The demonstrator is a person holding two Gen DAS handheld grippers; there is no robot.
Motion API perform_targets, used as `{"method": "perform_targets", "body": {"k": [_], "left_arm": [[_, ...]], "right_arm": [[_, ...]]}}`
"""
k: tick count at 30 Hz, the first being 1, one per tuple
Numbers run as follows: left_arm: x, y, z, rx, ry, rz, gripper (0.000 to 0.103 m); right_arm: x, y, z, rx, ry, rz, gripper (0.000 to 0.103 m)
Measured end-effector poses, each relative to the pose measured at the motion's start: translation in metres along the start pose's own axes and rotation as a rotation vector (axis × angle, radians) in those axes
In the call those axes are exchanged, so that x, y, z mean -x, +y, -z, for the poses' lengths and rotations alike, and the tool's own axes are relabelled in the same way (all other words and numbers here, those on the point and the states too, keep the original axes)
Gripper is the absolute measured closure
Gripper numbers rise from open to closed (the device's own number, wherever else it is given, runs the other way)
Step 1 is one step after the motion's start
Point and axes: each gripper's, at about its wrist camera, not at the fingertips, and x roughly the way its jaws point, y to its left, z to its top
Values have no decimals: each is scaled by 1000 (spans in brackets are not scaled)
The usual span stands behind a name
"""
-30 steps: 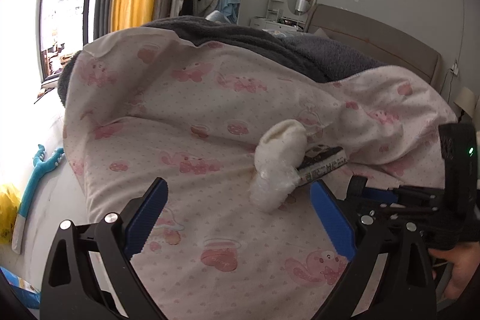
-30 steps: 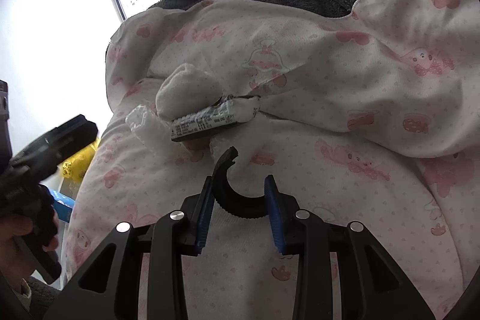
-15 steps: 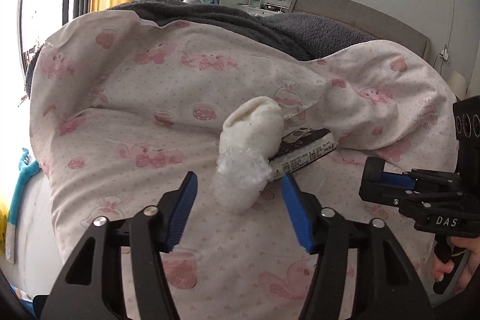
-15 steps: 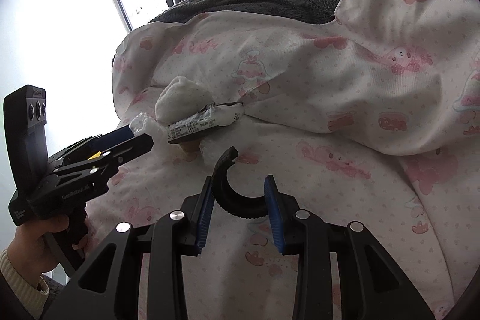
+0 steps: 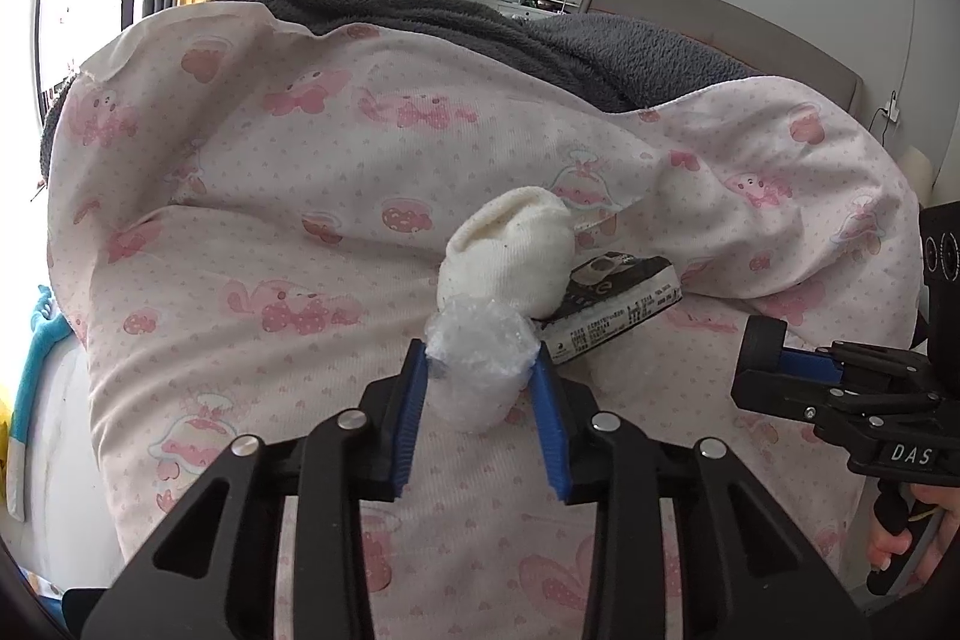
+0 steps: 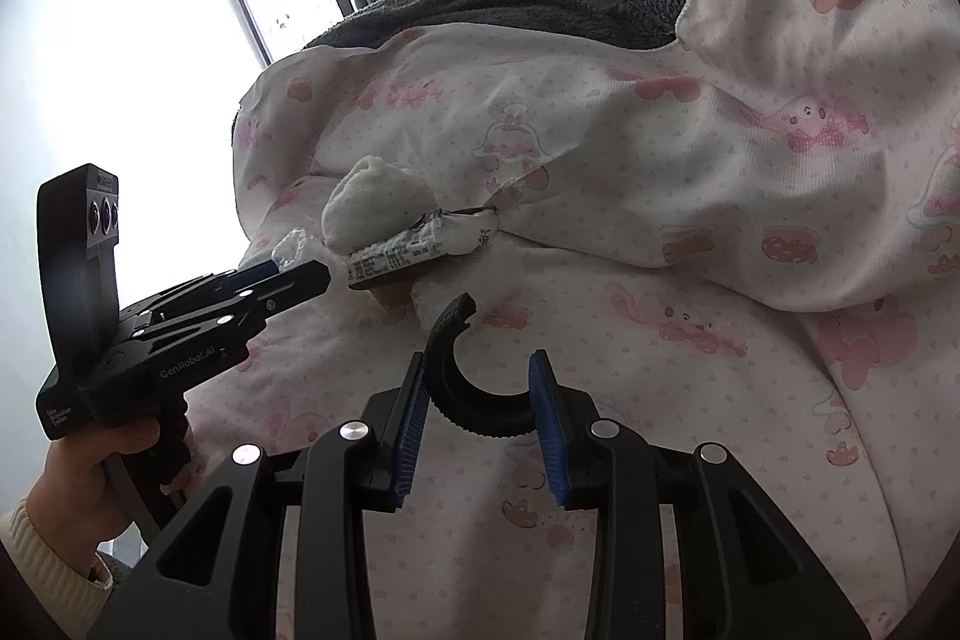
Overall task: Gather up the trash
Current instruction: 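Grasp the clear plastic wrap with the left tool, then drop the plastic wrap into the teal bin while the right tool carries the black piece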
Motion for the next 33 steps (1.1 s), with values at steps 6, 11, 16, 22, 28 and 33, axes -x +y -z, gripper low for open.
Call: {"method": "perform_targets", "body": {"k": [6,11,16,22,28,33], "left_arm": [[14,7,2,-3,-1,-10,67],[31,15,3,1,-16,-12,67],[51,27,7,0,-22,-29,67],[77,53,13,5,-24,-74,67],[92,78,24,4,14,-120,67],[101,96,36,11,60,-141,67]], "right_arm": [[-2,14,-6,5,-5,-12,69],[-6,34,-12,18,-7,-33,69],[-10,56,-19,6,-13,-82,69],[-18,94,-25,61,-18,-104,69],[-26,123,-33,78,-29,-133,69],[-34,151,-36,101,-32,-165,69]]}}
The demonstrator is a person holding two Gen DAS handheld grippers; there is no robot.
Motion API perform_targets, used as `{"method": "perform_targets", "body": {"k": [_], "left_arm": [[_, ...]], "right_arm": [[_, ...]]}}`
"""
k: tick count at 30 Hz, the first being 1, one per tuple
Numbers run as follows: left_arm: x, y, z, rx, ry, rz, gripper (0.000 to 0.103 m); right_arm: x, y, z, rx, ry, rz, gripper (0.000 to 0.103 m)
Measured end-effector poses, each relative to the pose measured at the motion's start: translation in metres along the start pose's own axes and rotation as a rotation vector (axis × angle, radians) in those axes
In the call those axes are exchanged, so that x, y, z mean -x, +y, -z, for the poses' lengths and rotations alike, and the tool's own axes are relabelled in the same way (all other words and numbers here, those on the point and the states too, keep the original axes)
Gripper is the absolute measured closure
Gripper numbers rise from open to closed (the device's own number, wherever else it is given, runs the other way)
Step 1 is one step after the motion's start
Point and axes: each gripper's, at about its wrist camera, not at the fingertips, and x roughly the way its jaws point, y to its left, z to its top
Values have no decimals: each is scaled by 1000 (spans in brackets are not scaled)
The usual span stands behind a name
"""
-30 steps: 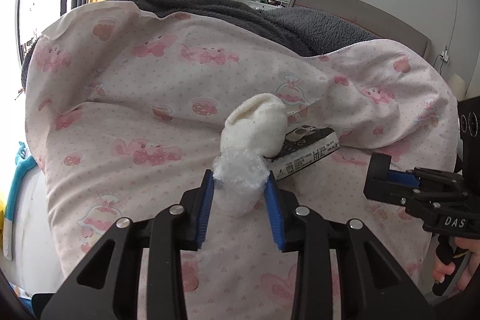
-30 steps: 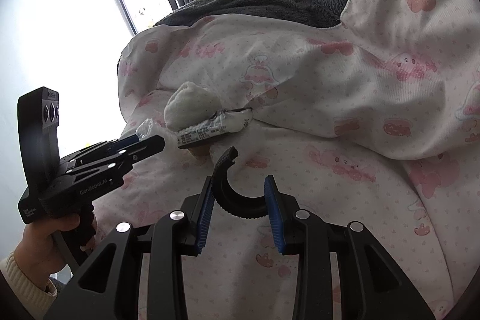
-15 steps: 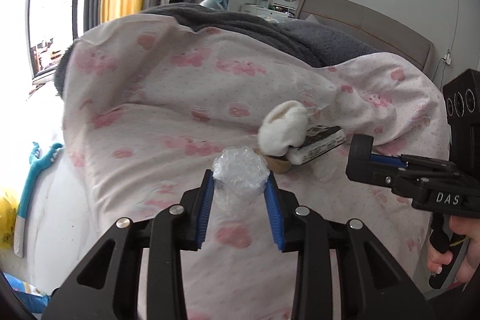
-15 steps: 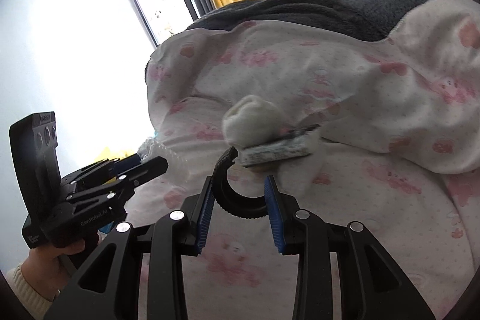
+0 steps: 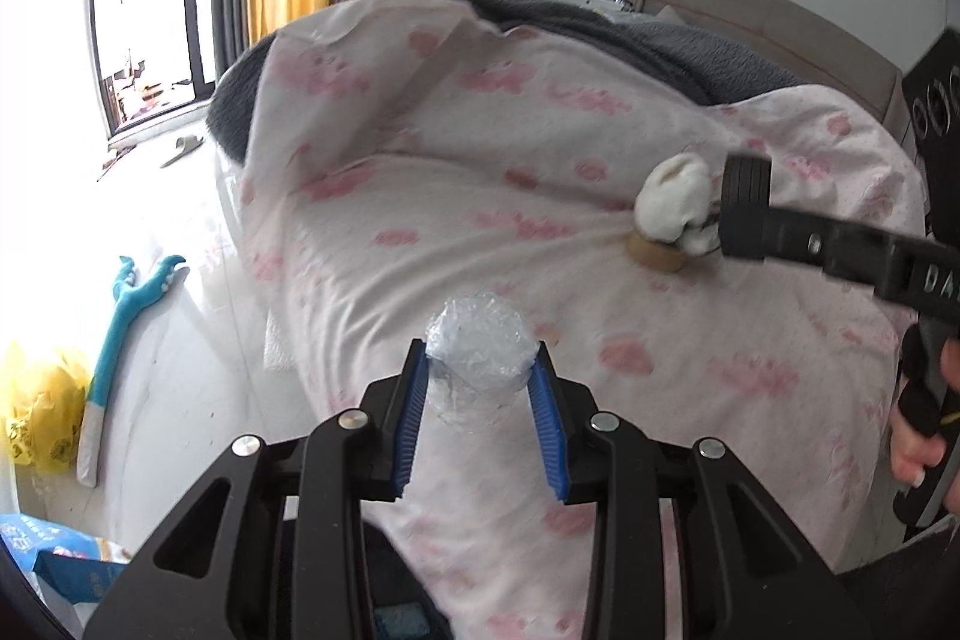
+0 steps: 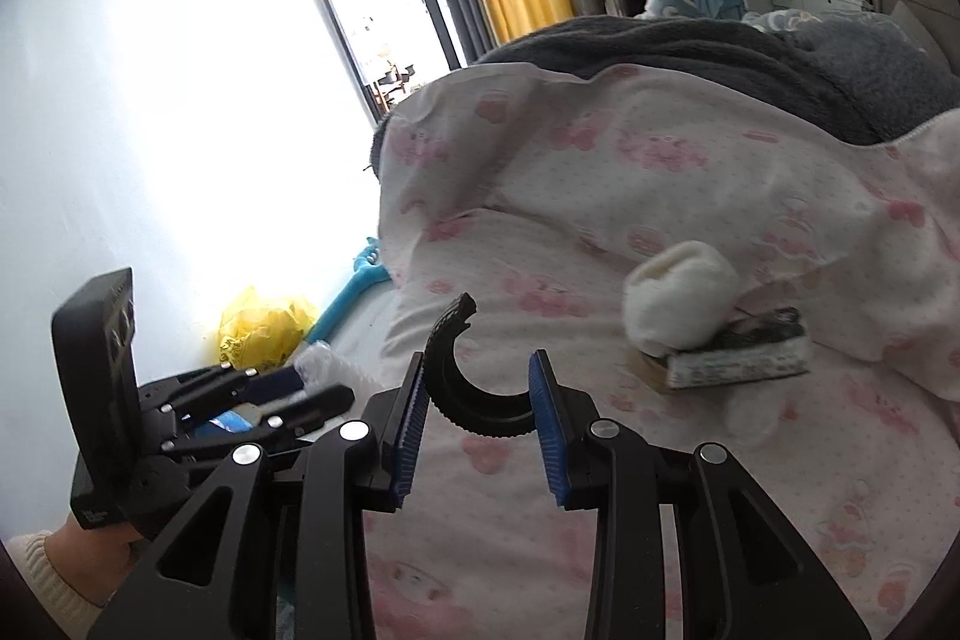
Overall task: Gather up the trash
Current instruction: 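Drop the plastic wrap into the teal bin while the right tool carries the black piece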
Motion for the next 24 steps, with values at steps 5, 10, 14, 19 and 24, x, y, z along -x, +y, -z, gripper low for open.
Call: {"method": "perform_targets", "body": {"k": [5,10,14,19,24], "left_arm": [[0,19,18,-7,69,-22,67],[-2,37,42,-17,163,-39,67],[2,55,58,-1,185,-44,68],[12,80,69,50,189,-35,69],[19,96,76,75,203,-53,69]], "right_arm": [[-15,27,-3,17,13,-35,69],[-28,57,-3,45,23,-66,69],[-40,75,-3,61,35,-81,69],[-54,95,0,78,53,-97,69],[-67,114,4,101,76,-113,69]]}}
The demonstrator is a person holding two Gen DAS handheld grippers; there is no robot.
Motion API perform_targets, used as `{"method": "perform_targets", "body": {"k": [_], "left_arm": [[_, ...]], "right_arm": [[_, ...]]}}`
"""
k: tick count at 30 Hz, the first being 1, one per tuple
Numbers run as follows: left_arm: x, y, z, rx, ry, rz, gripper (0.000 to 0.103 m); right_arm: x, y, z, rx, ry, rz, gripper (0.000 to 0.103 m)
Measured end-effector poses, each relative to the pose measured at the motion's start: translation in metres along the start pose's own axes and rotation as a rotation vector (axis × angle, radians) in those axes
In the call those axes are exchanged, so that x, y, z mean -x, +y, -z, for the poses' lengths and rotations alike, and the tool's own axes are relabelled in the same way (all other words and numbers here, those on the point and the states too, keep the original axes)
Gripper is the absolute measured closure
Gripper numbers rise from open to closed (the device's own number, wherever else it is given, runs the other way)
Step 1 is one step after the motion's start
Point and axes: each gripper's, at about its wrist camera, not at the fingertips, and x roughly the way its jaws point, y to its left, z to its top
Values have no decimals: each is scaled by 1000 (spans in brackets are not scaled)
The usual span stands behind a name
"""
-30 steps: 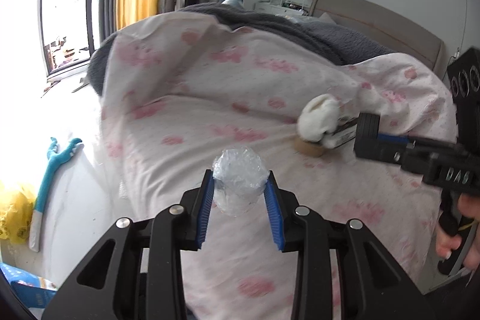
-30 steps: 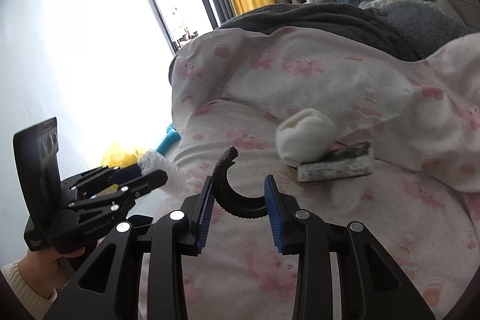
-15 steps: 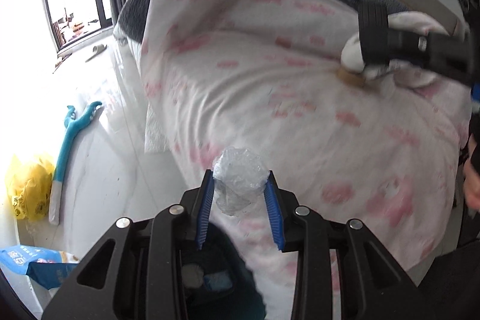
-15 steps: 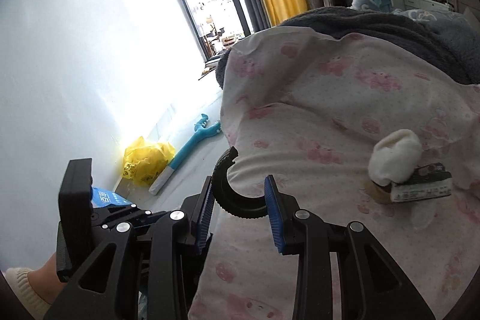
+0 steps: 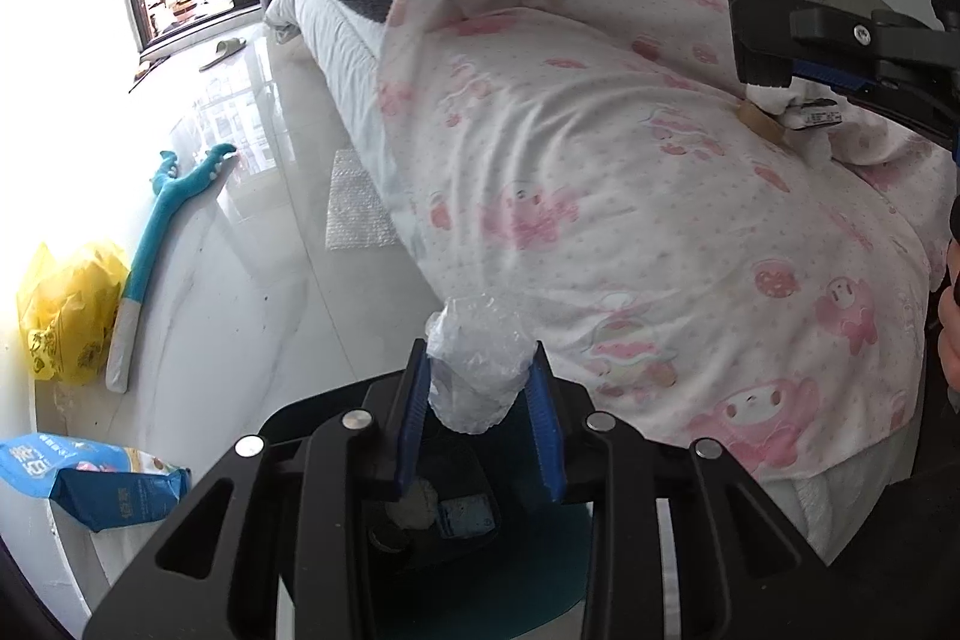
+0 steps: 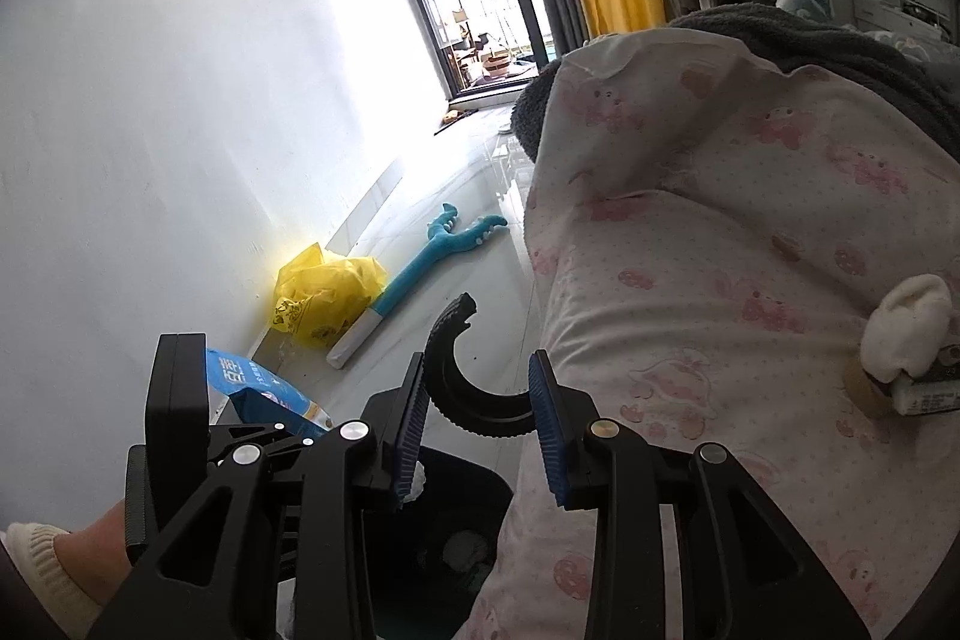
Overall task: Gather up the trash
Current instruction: 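Drop the plastic wrap into the teal bin while the right tool carries the black piece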
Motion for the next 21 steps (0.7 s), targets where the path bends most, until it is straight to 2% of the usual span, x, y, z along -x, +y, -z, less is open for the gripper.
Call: {"method": "perform_targets", "body": {"k": [8,15,21], "left_arm": [[-7,34,17,102,82,42,69],[-20,50,40,105,184,26,69],[-22,65,54,126,237,40,66]], "right_arm": [[-26,27,2,29,42,-25,69],[-41,51,5,57,73,-42,69],[-54,64,8,70,99,-46,69]]}}
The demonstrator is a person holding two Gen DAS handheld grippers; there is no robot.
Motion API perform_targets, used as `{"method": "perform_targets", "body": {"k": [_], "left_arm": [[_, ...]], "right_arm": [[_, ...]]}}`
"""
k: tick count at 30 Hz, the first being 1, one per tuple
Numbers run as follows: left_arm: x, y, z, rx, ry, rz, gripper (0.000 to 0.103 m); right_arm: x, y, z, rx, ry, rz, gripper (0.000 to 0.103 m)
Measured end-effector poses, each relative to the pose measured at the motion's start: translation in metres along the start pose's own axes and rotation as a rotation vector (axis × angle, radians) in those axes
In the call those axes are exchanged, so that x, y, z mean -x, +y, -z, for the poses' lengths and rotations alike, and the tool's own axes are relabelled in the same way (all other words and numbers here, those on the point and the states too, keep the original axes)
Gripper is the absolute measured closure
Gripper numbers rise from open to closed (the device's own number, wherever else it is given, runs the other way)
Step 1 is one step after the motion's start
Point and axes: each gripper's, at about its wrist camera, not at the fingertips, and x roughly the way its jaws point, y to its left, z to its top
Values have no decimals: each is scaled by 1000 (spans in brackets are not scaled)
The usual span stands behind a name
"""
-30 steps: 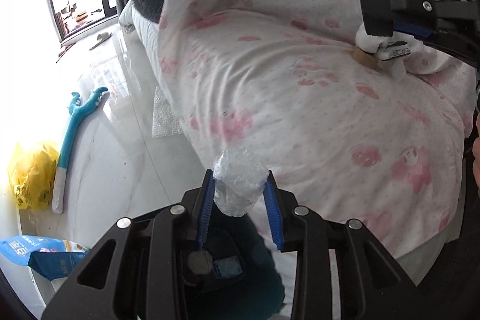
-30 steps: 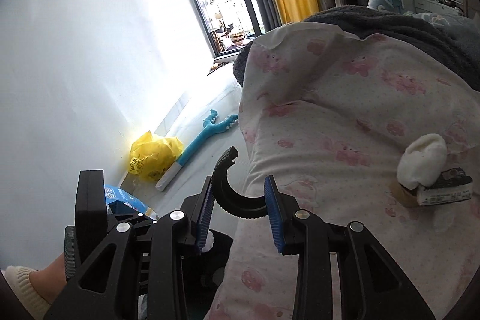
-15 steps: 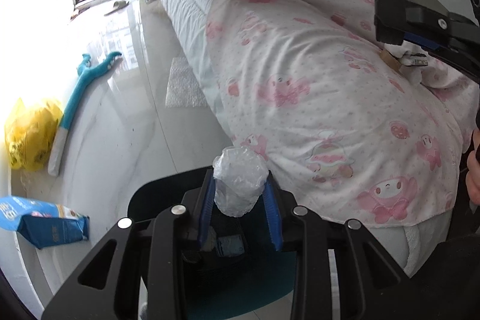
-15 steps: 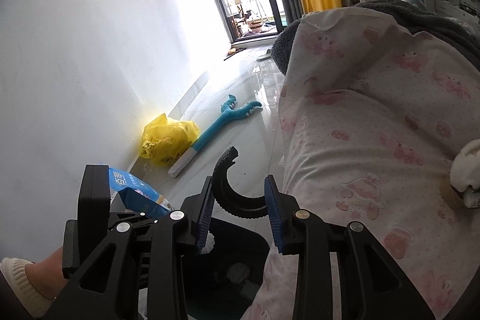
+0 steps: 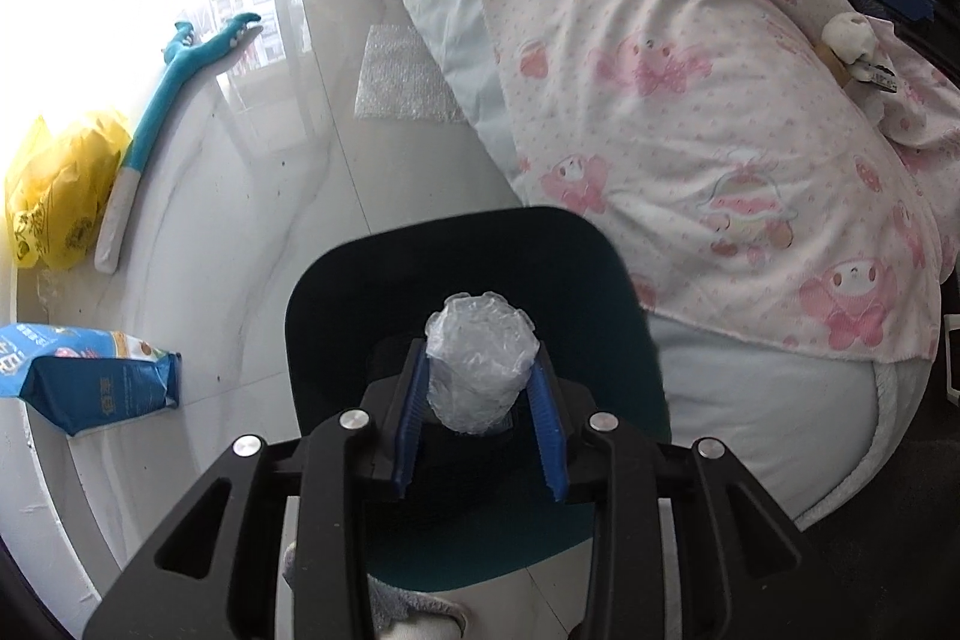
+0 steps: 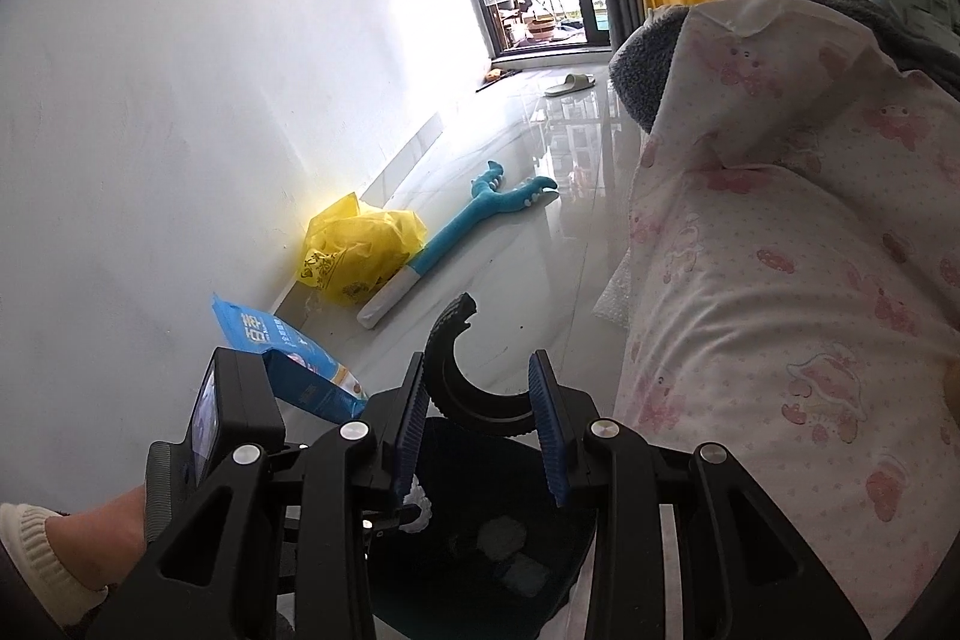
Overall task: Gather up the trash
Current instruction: 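Drop the plastic wrap into the teal bin while the right tool carries the black piece, then open the right tool over the teal bin to drop the black piece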
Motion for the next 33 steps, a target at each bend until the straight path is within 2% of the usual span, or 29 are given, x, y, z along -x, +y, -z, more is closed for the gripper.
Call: {"method": "perform_targets", "body": {"k": [3,7,12,22,33], "left_arm": [[-1,9,6,15,19,9,60],[2,13,8,14,11,-15,37],[14,15,8,2,-36,-49,26],[52,26,0,27,-214,-74,20],[85,32,-8,48,-352,-119,17]], "right_arm": [[-8,5,1,5,15,0,69],[-17,13,3,15,33,-1,69],[-30,21,6,26,61,-3,69],[-57,27,18,39,149,31,69],[-78,31,36,64,226,48,69]]}}
